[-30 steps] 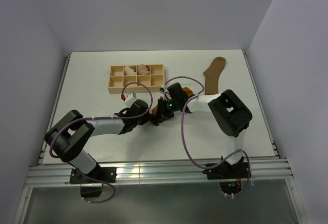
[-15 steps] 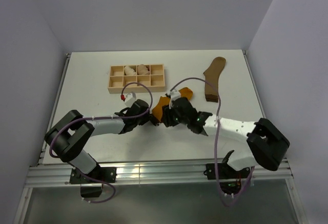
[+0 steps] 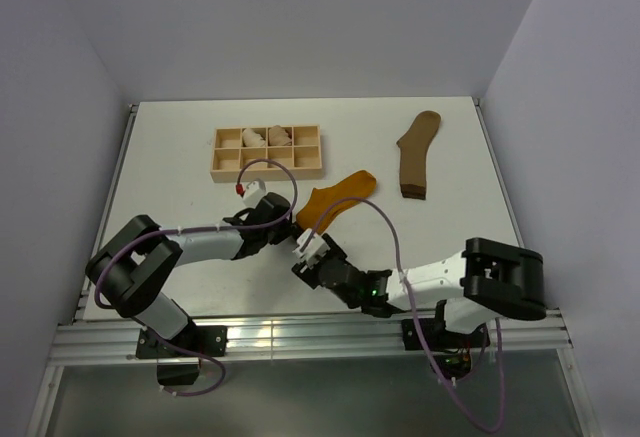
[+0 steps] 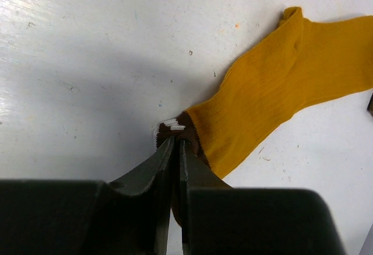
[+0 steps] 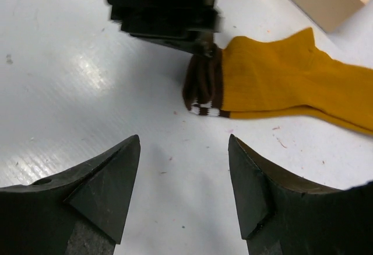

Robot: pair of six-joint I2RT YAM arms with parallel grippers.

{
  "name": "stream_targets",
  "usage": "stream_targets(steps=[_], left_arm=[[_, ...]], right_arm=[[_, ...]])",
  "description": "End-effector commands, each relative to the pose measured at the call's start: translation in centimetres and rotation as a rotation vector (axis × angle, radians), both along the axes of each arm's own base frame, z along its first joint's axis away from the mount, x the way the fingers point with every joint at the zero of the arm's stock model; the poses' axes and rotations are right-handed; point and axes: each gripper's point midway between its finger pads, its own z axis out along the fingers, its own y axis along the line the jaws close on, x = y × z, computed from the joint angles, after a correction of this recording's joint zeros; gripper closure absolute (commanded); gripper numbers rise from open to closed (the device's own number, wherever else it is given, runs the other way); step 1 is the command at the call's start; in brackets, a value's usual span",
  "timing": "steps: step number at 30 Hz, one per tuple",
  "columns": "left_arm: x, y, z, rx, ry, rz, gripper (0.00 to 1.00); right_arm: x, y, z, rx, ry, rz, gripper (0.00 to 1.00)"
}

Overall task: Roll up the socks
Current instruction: Roll the sock at the center of the board.

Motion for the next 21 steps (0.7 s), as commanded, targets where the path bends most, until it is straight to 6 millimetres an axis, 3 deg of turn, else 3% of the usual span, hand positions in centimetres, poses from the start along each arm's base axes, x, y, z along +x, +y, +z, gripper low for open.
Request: stream_targets(steps=[1, 9, 16, 21], left_arm=[[-3.2, 2.4, -2.9, 0.129, 0.139, -0.045, 0.86], [-2.9, 1.7, -2.9, 0.129, 0.149, -0.069, 0.85], [-2.9, 1.4, -2.8, 0.127, 0.150, -0.083, 0.85], [-3.0, 1.3, -2.6, 0.117, 0.146, -0.089, 0.85]], right_arm=[[0.9, 1.3, 2.2, 0.005, -0.151, -0.053, 0.31], [1.3, 2.5, 1.9, -0.061, -0.254, -0.058, 0.31], [1.6, 4.1, 0.0, -0.143, -0.288, -0.017, 0.31], [2.0, 4.1, -1.0, -0.183, -0.304, -0.029, 0.32]])
